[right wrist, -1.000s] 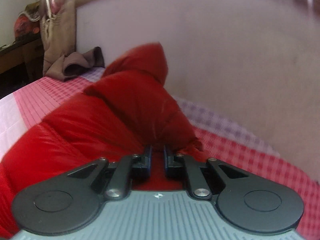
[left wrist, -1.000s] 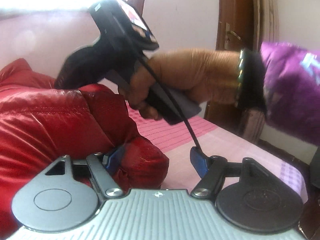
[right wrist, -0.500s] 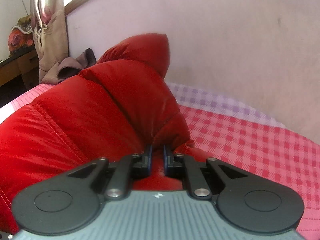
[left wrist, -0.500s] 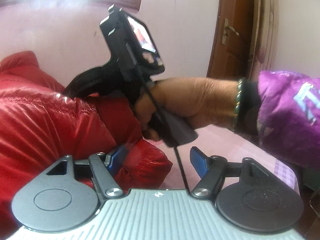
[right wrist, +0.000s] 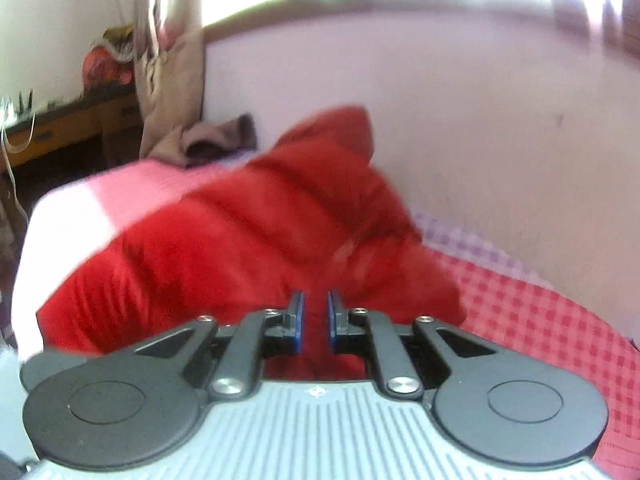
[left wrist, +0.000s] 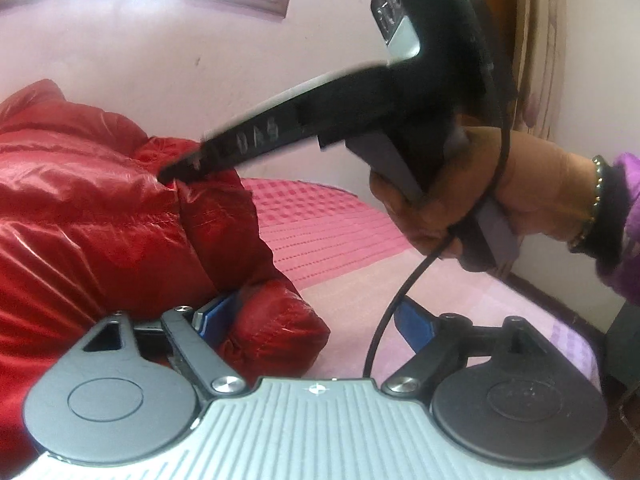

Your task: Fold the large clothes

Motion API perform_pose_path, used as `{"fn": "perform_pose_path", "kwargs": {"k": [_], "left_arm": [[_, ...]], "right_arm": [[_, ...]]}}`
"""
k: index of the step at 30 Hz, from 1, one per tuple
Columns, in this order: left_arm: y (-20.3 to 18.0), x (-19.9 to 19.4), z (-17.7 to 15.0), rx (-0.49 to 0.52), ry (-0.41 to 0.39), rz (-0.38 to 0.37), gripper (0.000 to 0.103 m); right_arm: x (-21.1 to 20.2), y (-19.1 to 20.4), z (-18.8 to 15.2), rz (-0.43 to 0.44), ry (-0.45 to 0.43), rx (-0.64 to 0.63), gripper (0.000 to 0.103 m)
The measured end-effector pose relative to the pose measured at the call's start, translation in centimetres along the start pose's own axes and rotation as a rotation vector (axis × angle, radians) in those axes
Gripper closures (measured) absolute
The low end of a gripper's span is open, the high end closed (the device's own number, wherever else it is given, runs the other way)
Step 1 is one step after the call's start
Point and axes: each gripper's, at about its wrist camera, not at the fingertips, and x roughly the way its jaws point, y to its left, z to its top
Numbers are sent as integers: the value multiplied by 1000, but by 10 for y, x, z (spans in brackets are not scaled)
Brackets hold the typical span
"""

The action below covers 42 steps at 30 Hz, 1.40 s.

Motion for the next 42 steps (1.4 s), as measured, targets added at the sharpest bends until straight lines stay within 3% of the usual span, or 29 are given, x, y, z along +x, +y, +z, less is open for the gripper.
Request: {"fn": "perform_pose_path", "kwargs": {"k": [4,8,13,15,18,24,42], "left_arm": [[-16,-14,-4,39,-17,-8,19],[-9,-55,3,-38,-69,-12,23],[11,-88,26,-71,-158,70,27],[22,-80,31,-83,-144,97,28],[35,-62,30,-115,-112,98,38],[28,-41,23,-38,-84,128,37],[33,-22,28,-62,-50,143,31]], "right_arm": [[12,-2,-10,-47,50,-23,94],[21,-7,-23,-62,68,4,94],[23,-13,-37,-71,47,59,94],[25,-14,-41,-72,30,86,94],[27,-12,-48,-85,3,115,94],[30,-10,-62,-118,-53,158,94],[-14,2,-58,-138,-58,284,85]]}}
